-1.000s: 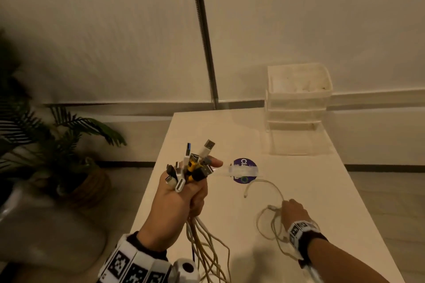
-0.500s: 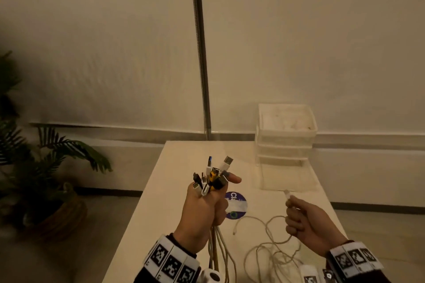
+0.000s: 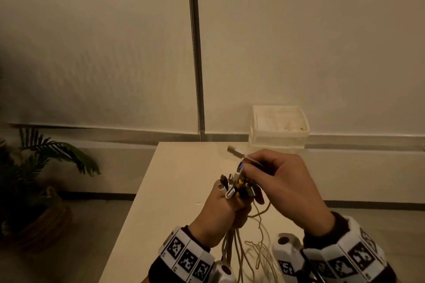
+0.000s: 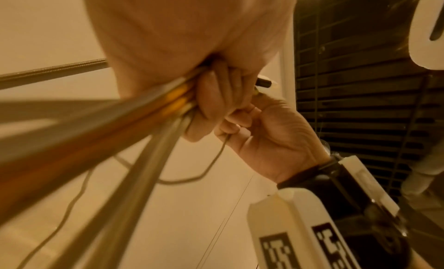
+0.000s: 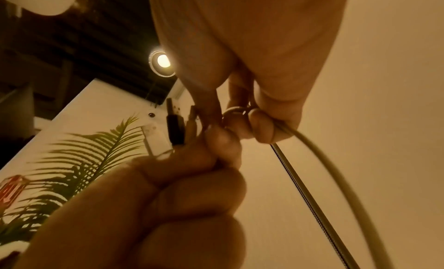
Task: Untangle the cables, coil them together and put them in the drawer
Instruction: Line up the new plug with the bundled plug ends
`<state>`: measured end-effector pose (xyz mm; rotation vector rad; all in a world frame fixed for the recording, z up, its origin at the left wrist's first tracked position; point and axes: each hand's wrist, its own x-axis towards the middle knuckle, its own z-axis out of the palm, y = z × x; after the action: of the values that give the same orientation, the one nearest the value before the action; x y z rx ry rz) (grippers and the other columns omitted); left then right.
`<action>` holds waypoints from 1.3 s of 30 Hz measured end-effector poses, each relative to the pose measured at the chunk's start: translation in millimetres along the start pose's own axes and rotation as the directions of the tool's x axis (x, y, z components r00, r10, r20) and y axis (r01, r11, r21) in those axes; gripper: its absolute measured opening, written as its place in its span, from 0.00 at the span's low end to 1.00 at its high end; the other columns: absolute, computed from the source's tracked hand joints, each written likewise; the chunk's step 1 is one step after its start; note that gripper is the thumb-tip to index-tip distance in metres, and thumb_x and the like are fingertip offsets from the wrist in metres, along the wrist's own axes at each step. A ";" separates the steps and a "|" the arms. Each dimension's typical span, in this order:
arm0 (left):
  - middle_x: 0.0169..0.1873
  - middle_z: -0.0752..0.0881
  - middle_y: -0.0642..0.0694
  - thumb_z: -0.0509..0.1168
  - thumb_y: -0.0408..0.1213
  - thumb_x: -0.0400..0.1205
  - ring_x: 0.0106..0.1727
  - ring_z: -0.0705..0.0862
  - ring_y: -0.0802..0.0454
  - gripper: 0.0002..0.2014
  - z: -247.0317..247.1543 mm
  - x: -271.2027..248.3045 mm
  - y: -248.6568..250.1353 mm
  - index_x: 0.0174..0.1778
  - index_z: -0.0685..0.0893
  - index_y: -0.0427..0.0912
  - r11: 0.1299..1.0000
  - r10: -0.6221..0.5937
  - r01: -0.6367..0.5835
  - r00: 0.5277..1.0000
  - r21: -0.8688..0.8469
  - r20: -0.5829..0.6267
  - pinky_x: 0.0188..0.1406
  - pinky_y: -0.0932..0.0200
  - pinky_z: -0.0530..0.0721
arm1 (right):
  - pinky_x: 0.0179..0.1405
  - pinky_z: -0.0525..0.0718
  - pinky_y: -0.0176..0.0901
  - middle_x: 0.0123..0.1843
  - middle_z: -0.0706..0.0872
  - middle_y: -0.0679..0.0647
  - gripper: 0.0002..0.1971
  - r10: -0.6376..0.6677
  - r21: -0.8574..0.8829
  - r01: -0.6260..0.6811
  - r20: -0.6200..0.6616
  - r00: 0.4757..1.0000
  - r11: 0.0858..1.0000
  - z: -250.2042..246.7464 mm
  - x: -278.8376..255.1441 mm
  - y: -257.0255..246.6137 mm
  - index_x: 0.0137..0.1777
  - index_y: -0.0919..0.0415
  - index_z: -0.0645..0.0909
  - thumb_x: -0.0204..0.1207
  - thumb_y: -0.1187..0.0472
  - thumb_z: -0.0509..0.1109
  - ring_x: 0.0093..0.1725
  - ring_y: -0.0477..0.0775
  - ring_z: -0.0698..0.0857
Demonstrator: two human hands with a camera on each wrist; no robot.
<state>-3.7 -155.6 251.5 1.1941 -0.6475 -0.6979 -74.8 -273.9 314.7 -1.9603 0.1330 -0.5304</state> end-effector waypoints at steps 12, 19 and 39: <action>0.20 0.70 0.46 0.58 0.47 0.88 0.17 0.63 0.54 0.16 -4.5 -6.6 0.7 0.45 0.86 0.43 0.995 -0.030 0.019 0.994 -0.097 -0.105 0.20 0.66 0.64 | 0.31 0.76 0.43 0.35 0.82 0.57 0.12 0.324 0.548 -0.286 0.028 0.945 0.786 -1.8 -14.4 20.3 0.50 0.68 0.86 0.77 0.62 0.64 0.30 0.53 0.73; 0.28 0.67 0.43 0.63 0.52 0.83 0.24 0.67 0.55 0.17 3.1 -1.2 -1.0 0.64 0.84 0.51 0.994 -0.020 0.011 0.996 -0.112 -0.084 0.23 0.63 0.64 | 0.29 0.82 0.39 0.32 0.84 0.61 0.09 0.283 0.405 -0.219 -0.104 0.953 0.888 22.3 -26.1 17.7 0.43 0.58 0.88 0.79 0.67 0.67 0.27 0.50 0.79; 0.26 0.78 0.47 0.60 0.53 0.82 0.20 0.66 0.56 0.20 -4.1 7.0 16.1 0.40 0.86 0.40 0.991 0.112 -0.129 0.917 -0.020 -0.383 0.18 0.62 0.63 | 0.22 0.73 0.35 0.25 0.83 0.51 0.13 0.188 0.179 -0.192 0.040 0.981 0.965 17.6 -37.8 45.4 0.35 0.65 0.84 0.79 0.59 0.70 0.20 0.43 0.76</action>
<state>6.1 -155.1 266.7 1.1949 -0.3716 -0.3579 -94.8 -266.9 256.8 -1.7530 0.2471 -0.3800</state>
